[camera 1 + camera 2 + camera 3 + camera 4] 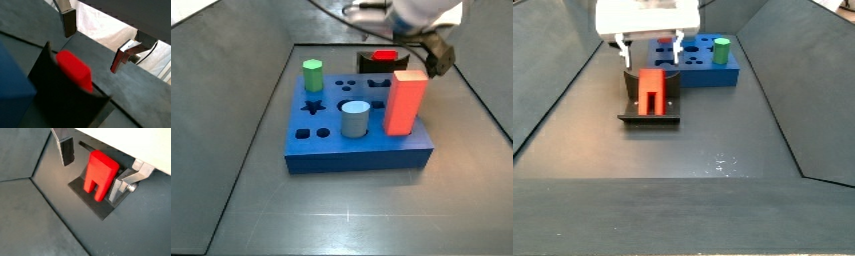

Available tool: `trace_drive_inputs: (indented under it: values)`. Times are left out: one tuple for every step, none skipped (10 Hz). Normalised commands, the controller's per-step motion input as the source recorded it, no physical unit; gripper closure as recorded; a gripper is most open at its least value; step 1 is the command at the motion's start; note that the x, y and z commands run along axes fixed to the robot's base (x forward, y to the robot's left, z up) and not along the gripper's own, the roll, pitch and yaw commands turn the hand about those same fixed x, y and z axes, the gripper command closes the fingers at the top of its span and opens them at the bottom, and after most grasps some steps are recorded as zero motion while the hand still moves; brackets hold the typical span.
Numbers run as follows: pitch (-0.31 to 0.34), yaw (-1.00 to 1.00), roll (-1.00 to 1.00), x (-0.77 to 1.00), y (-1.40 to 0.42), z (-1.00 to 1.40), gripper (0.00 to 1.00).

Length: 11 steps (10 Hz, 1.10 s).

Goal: Pick up the square-circle object. Move up. Place the square-circle object on the fixture. Regrasp the square-circle object. Rotate the square-circle object. Move to above the board. Insert the square-circle object.
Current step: Regrasp the square-circle object, then rotate the square-circle object.

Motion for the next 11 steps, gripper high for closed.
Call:
trace_drive_inputs:
  values:
    - [-0.041,-0.03,0.06,0.1,0.02,-0.81,0.0]
    - [-0.026,-0.02,0.06,0.08,0.01,-0.62,0.0]
    - [-0.024,-0.02,0.06,0.07,0.01,-0.52,0.0]
    - [-0.014,-0.01,0.05,0.07,0.01,-0.33,0.0]
    - [0.003,0.0,0.04,0.05,0.0,-0.21,0.0]
    - [0.0,0.0,0.0,0.0,0.0,0.0,1.0]
    - [0.0,0.0,0.0,-0.86,0.12,1.0,1.0]
    - [-0.029,0.0,-0.04,-0.85,0.12,1.0,1.0]
    - [-0.046,0.01,-0.06,-0.86,0.11,1.0,1.0]
    - [-0.06,0.01,-0.09,-0.87,0.1,1.0,1.0]
    - [-0.065,0.0,-0.1,-0.87,0.1,1.0,1.0]
